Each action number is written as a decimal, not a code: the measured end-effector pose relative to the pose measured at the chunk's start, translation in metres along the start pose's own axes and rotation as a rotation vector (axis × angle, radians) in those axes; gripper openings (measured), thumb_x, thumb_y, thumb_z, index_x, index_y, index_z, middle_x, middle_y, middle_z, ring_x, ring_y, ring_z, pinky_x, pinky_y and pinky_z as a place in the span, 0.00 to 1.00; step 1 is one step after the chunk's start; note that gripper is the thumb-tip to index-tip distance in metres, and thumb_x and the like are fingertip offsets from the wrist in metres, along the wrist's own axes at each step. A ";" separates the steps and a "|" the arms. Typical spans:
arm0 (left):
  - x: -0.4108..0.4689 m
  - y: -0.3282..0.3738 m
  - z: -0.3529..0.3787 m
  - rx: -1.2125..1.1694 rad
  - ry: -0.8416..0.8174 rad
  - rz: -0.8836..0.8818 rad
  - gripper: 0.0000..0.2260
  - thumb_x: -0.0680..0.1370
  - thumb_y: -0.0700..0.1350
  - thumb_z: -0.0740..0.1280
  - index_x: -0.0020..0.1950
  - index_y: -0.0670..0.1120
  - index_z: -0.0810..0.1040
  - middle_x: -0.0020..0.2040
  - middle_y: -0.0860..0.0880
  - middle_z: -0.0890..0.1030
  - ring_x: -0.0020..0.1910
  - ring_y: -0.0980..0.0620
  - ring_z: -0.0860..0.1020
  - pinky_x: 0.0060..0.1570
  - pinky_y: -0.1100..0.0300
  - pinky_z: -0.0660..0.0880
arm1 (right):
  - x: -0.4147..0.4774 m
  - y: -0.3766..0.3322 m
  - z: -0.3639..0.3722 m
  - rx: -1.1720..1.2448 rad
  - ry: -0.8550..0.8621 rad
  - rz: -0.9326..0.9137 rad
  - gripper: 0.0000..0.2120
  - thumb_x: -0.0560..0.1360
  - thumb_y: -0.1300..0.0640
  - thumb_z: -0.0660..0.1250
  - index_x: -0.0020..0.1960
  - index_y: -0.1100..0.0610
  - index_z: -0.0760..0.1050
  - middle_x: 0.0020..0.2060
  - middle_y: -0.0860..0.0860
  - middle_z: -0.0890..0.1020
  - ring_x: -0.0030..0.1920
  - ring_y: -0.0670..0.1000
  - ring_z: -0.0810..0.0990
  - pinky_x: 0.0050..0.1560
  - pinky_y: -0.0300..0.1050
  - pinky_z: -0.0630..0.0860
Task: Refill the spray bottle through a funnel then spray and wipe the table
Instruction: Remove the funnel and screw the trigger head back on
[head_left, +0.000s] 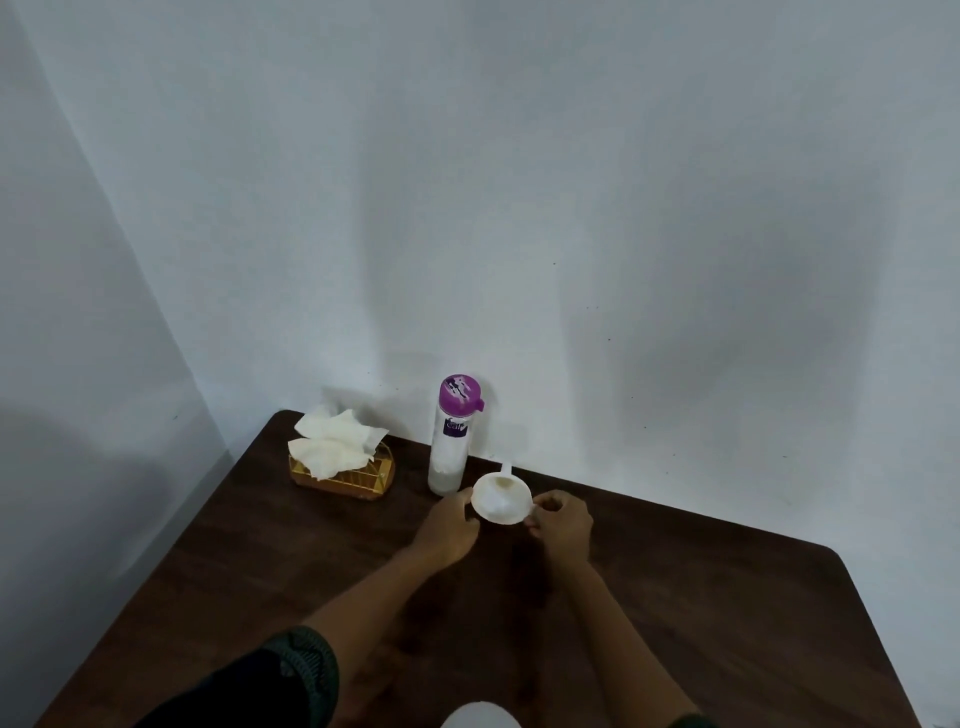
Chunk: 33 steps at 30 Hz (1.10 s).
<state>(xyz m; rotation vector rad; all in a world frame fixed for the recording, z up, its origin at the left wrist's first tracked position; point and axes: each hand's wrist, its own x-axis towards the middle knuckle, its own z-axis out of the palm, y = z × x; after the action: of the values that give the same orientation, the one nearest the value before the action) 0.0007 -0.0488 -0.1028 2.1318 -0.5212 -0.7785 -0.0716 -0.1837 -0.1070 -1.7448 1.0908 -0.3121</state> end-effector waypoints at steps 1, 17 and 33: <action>0.002 -0.003 0.001 -0.002 -0.004 -0.007 0.23 0.77 0.35 0.60 0.73 0.41 0.63 0.71 0.43 0.69 0.71 0.46 0.66 0.67 0.58 0.64 | 0.002 0.003 0.002 -0.005 -0.007 0.007 0.13 0.71 0.70 0.66 0.34 0.54 0.74 0.35 0.58 0.82 0.38 0.56 0.83 0.43 0.52 0.82; -0.020 -0.019 0.000 -0.111 0.000 -0.055 0.22 0.78 0.37 0.62 0.71 0.44 0.66 0.68 0.44 0.73 0.66 0.50 0.72 0.60 0.62 0.70 | -0.017 0.022 -0.024 0.041 -0.058 0.017 0.16 0.70 0.69 0.67 0.56 0.58 0.74 0.48 0.55 0.78 0.42 0.57 0.81 0.40 0.48 0.80; -0.169 -0.004 0.018 -0.139 -0.244 0.179 0.09 0.79 0.39 0.63 0.57 0.48 0.78 0.53 0.50 0.81 0.55 0.56 0.79 0.56 0.63 0.75 | -0.174 0.148 -0.191 -0.020 0.143 0.128 0.06 0.70 0.73 0.67 0.39 0.63 0.78 0.32 0.59 0.80 0.24 0.45 0.77 0.24 0.33 0.72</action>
<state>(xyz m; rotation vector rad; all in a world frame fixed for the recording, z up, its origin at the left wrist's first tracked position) -0.1334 0.0432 -0.0548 1.8445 -0.7527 -0.9487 -0.3692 -0.1760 -0.0981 -1.6810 1.3068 -0.3519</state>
